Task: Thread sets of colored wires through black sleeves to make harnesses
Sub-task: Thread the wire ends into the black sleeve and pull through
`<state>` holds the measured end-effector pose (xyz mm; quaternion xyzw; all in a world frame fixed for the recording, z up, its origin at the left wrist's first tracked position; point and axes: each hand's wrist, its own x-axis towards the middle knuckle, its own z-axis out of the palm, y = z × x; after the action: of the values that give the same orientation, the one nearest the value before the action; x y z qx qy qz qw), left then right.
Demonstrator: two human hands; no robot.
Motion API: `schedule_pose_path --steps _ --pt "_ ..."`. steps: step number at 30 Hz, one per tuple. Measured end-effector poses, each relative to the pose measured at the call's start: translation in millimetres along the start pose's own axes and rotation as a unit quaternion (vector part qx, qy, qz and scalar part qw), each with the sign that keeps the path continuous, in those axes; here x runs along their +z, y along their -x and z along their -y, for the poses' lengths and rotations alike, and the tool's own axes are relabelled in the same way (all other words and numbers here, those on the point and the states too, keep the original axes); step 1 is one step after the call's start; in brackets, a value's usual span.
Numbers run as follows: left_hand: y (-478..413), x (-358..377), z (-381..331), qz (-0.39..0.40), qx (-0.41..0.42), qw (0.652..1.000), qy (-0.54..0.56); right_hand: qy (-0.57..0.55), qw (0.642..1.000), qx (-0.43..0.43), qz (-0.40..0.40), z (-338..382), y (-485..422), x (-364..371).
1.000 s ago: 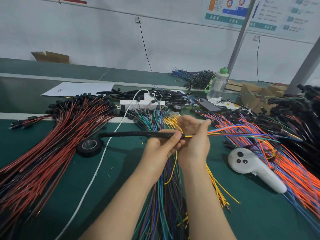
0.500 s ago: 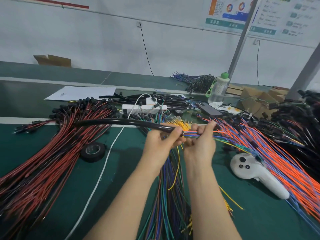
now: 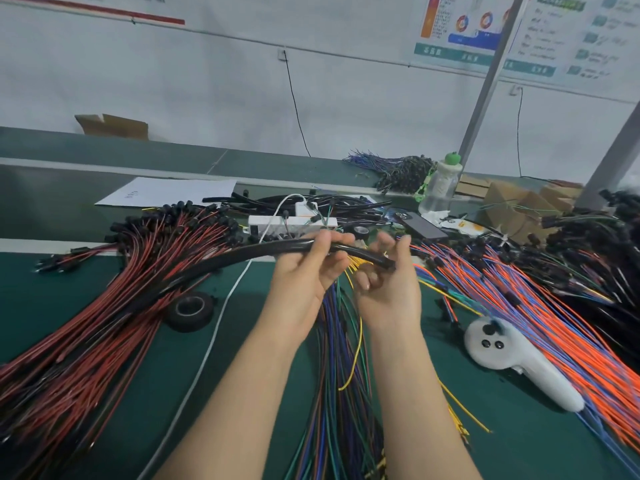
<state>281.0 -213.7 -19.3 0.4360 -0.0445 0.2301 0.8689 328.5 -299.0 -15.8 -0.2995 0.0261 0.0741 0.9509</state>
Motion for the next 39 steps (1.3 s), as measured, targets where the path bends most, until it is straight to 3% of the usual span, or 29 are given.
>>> schedule_pose_path --steps 2,5,10,13,18,24,33,39 --pt "-3.0 -5.9 -8.1 -0.034 0.003 0.998 0.045 -0.1 0.994 0.01 0.031 12.7 -2.2 -9.2" --pt "-3.8 -8.5 -14.8 -0.05 0.006 0.997 0.056 -0.191 0.981 0.001 0.014 21.9 -4.2 -17.8" --pt "3.3 12.9 0.7 -0.039 -0.02 0.999 0.004 -0.015 0.995 -0.081 -0.052 2.1 -1.5 4.2" --pt "4.4 14.9 5.2 -0.048 -0.037 0.998 0.023 0.083 0.993 -0.083 -0.012 -2.1 2.2 4.8" --pt "3.8 17.1 6.1 -0.07 -0.052 0.995 0.046 0.073 0.991 0.005 0.116 -5.9 9.5 3.1" --pt "-4.1 5.8 -7.9 -0.093 -0.029 0.993 0.063 -0.074 0.996 -0.027 0.045 10.6 7.7 -10.4" --pt "5.2 21.6 9.1 -0.045 -0.051 0.998 0.015 0.013 0.996 -0.001 0.093 -0.3 7.3 -2.2" --pt "3.6 23.5 10.9 -0.026 -0.103 0.993 0.051 0.056 0.992 0.03 0.105 8.9 6.5 0.3"
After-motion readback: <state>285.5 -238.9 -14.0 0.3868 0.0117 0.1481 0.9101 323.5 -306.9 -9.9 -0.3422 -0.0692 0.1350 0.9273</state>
